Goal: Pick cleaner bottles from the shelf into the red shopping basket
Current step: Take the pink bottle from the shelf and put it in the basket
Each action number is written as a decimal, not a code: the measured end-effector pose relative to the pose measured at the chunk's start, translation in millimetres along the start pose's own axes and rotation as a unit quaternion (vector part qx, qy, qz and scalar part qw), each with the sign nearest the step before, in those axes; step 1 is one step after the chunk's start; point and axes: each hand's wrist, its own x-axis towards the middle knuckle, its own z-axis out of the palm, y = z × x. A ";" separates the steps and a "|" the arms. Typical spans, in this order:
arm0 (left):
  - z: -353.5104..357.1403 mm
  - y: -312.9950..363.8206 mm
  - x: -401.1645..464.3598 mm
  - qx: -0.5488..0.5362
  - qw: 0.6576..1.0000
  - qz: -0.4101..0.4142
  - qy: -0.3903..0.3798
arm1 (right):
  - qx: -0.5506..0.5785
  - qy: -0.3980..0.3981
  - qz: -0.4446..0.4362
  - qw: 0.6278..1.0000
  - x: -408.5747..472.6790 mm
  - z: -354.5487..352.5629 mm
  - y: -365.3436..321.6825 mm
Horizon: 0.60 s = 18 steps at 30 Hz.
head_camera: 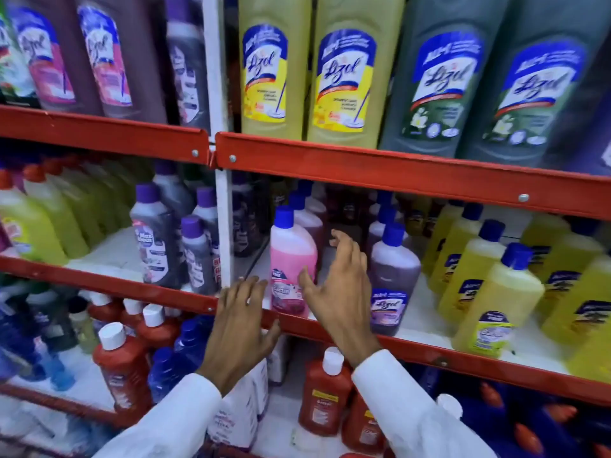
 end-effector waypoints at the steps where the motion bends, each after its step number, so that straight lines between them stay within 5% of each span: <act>1: 6.9 -4.4 -0.5 -0.004 1.000 -0.008 -0.022 | 0.039 0.004 0.048 0.998 0.5 14.7 -4.8; 6: 34.9 -20.5 -5.4 -0.011 0.997 -0.025 -0.071 | 0.135 0.044 0.172 0.975 -2.2 65.8 -40.2; 10: 36.7 -27.4 -8.6 0.014 0.997 0.006 -0.078 | 0.172 0.106 0.162 0.966 12.2 83.4 -35.0; 18: 37.5 -30.9 -10.3 0.036 0.997 0.024 -0.064 | 0.339 0.084 0.085 0.933 20.6 38.2 -19.8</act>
